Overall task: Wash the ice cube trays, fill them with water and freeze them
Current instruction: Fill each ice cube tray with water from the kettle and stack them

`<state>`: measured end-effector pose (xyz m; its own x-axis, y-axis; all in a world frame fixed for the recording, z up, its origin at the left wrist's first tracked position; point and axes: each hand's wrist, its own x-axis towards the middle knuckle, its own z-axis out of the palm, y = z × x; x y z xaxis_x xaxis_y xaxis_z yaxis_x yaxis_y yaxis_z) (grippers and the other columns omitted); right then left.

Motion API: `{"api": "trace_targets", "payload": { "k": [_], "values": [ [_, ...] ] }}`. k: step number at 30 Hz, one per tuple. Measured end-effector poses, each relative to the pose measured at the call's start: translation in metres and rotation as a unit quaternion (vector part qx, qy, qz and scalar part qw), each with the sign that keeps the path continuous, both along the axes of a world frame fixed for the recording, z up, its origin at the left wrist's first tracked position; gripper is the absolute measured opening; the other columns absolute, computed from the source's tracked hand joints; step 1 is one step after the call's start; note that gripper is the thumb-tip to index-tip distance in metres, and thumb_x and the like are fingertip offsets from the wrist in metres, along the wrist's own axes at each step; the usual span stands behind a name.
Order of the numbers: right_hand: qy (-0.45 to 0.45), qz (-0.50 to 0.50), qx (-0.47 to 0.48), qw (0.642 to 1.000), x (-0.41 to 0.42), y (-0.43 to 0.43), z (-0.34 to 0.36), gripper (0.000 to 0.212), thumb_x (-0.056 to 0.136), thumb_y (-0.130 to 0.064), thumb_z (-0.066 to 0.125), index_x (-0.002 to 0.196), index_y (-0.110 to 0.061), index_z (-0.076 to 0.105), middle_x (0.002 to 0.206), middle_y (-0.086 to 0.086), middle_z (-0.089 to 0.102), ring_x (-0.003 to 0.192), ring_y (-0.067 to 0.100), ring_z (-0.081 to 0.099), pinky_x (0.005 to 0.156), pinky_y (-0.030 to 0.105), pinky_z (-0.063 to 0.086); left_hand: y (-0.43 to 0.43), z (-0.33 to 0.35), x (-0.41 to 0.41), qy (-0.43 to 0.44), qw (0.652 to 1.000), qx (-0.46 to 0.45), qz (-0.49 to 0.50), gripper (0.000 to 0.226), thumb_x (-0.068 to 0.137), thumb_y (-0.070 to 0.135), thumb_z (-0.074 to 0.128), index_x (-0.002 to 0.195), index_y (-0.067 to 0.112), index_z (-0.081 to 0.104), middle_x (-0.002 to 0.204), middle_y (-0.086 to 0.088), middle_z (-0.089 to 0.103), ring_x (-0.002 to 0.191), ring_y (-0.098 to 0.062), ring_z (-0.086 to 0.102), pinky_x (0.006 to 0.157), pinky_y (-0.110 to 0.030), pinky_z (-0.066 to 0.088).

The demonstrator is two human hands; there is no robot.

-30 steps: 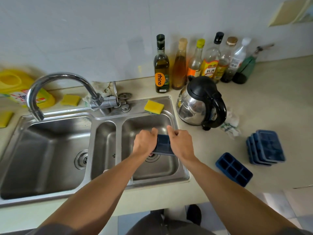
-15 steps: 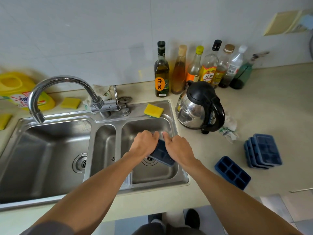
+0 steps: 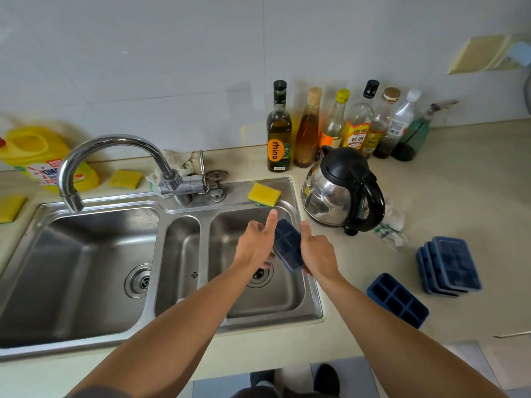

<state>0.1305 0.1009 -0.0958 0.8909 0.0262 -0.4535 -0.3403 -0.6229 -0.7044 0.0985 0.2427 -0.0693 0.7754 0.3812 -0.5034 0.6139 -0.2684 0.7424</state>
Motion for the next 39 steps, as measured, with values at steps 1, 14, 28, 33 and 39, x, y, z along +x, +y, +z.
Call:
{"api": "trace_targets", "payload": {
  "k": [1, 14, 28, 33, 39],
  "values": [
    [-0.01, 0.01, 0.003, 1.0, -0.001, 0.003, 0.003, 0.069, 0.105, -0.06, 0.023, 0.09, -0.008, 0.067, 0.091, 0.017, 0.071, 0.081, 0.028, 0.069, 0.078, 0.041, 0.057, -0.005, -0.003, -0.001, 0.005, 0.999, -0.031, 0.032, 0.067, 0.092, 0.076, 0.033, 0.112, 0.014, 0.05, 0.096, -0.007, 0.065, 0.076, -0.019, 0.07, 0.049, -0.031, 0.058],
    [-0.047, 0.064, 0.026, 0.996, 0.0, 0.02, 0.013, 0.062, 0.104, -0.058, 0.029, 0.072, -0.018, 0.063, 0.075, 0.005, 0.065, 0.074, 0.019, 0.064, 0.069, 0.032, 0.047, -0.012, -0.011, 0.002, -0.101, 0.993, 0.01, 0.057, 0.036, 0.105, 0.048, 0.038, 0.1, 0.017, 0.053, 0.091, -0.001, 0.064, 0.081, -0.013, 0.062, 0.059, -0.026, 0.042],
    [-0.034, 0.092, 0.045, 0.994, -0.005, 0.018, 0.011, 0.064, 0.102, -0.063, 0.03, 0.07, -0.018, 0.062, 0.08, 0.007, 0.068, 0.078, 0.022, 0.065, 0.071, 0.033, 0.048, -0.006, -0.011, -0.008, -0.106, 0.994, 0.028, 0.02, 0.033, 0.105, 0.047, 0.04, 0.099, 0.017, 0.054, 0.088, 0.0, 0.065, 0.079, -0.013, 0.063, 0.061, -0.026, 0.046],
    [-0.068, 0.057, 0.034, 0.995, -0.006, 0.021, 0.014, 0.066, 0.104, -0.062, 0.031, 0.066, -0.018, 0.062, 0.071, 0.002, 0.065, 0.069, 0.014, 0.062, 0.062, 0.028, 0.042, -0.01, -0.007, -0.014, -0.114, 0.993, 0.02, 0.016, 0.036, 0.101, 0.055, 0.041, 0.108, 0.021, 0.051, 0.098, 0.002, 0.066, 0.088, -0.012, 0.064, 0.073, -0.031, 0.054],
    [-0.093, 0.01, 0.029, 0.995, -0.001, 0.023, 0.018, 0.074, 0.103, -0.063, 0.028, 0.085, -0.007, 0.072, 0.088, 0.011, 0.071, 0.083, 0.026, 0.066, 0.076, 0.036, 0.045, -0.019, -0.007, -0.018, -0.061, 0.996, 0.072, -0.001, 0.049, 0.1, 0.06, 0.034, 0.103, 0.015, 0.053, 0.108, -0.011, 0.066, 0.1, -0.033, 0.063, 0.09, -0.044, 0.052]
  ]
}}
